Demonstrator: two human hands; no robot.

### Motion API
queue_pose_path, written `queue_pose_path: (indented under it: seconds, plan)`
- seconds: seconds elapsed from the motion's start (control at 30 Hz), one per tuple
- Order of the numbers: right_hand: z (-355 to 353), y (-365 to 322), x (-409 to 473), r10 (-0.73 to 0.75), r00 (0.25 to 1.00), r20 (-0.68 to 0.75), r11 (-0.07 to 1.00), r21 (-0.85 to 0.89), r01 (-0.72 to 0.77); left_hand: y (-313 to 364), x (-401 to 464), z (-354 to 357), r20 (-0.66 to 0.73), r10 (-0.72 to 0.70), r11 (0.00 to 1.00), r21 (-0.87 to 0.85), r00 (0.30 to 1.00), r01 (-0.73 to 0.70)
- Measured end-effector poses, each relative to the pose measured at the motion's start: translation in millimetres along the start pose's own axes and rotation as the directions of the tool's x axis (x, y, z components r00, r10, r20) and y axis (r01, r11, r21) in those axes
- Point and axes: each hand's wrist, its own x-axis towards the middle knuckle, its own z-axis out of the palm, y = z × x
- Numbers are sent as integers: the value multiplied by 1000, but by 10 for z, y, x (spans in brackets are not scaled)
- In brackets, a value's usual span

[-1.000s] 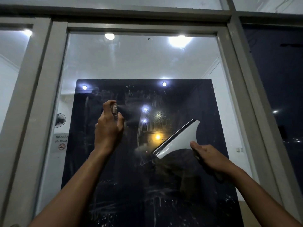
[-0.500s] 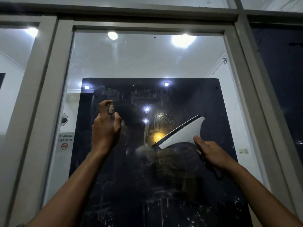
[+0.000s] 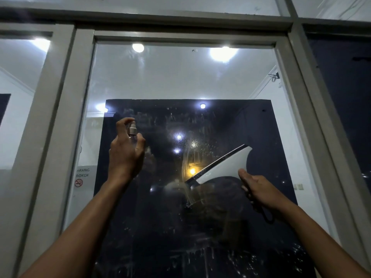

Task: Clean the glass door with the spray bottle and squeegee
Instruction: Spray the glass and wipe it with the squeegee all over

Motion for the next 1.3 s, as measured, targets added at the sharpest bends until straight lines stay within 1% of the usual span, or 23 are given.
queue_pose_path:
  seconds: [0.13,0.23,0.37,0.53,0.73,0.83,0.9,1.0,1.07,1.17,1.23,1.3]
  plan:
    - [63,-37,-4,23,1000,2,1000,4,-23,-35,-21,8,60,68,994,-91,996,-62]
    - [103,-97,-2,24,1000,3,1000,-6,-24,-33,35,13,57,87,994,-71,995,-83]
    - [144,-142,-18,35,999,10,999,17,-35,0,70,-6,-20,81,996,-44,996,-82]
    - [181,-195,-39,66,998,-6,997,45,-65,20,12,-45,53,87,993,-90,995,-82]
    - [201,-276,-72,61,998,1,997,52,-61,120,86,-39,60,84,988,-138,995,-75]
    - [206,-325,-38,71,997,-40,995,65,-69,174,99,-9,70,72,986,-154,995,-60]
    - [235,-401,62,79,995,-64,993,94,-73,185,85,11,73,57,988,-150,996,-45]
    - [376,-644,371,83,988,-129,979,194,-57,162,10,28,69,32,991,-131,997,-23]
    - [511,-884,657,95,979,-180,961,272,-43,141,-63,46,100,11,991,-134,995,2]
    - [666,-1240,1044,146,974,-174,920,385,-69,110,-166,69,116,4,993,-119,993,9]
    - [750,-1299,1220,202,966,-163,916,380,-127,69,-212,77,125,13,991,-133,992,3]
    - [851,-1178,1277,260,952,-162,922,336,-195,34,-244,72,152,34,989,-147,988,-12]
